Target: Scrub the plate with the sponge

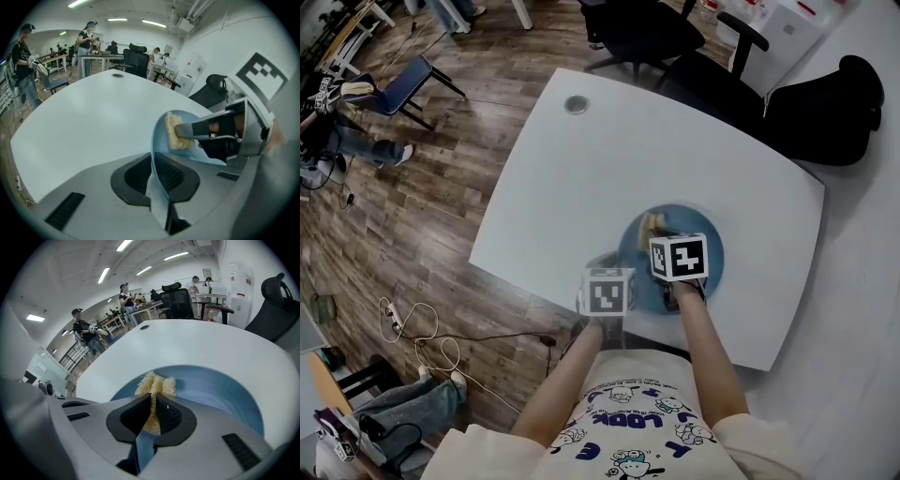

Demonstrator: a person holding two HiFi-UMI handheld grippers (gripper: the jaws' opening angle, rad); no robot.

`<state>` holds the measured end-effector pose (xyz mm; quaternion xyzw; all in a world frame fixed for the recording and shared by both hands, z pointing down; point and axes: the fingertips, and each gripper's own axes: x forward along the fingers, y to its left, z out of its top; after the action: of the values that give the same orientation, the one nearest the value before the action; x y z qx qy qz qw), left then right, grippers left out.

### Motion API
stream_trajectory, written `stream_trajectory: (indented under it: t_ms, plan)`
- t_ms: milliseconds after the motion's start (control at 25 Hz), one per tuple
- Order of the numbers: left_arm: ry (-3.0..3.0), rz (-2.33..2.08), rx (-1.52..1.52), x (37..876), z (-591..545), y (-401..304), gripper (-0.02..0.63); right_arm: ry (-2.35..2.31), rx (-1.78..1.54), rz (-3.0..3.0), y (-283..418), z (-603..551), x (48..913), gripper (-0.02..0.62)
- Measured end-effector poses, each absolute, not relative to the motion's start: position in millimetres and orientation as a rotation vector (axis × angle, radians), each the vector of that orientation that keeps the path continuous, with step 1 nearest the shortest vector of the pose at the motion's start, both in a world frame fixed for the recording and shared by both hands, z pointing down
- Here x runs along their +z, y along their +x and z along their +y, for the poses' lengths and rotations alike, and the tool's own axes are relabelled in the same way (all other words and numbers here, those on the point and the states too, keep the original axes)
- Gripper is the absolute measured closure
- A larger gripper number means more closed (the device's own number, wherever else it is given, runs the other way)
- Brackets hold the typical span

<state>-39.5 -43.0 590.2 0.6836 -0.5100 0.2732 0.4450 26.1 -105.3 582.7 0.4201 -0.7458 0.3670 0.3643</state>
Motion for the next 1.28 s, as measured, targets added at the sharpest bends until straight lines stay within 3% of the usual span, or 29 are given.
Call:
stream_trajectory:
  t_ms: [1280]
  plan:
    - [1.643, -1.255, 0.613, 595.2, -51.3, -40.4, 0.577, 0.759, 1.035, -1.964, -1.2, -36.1, 586.7, 0.551]
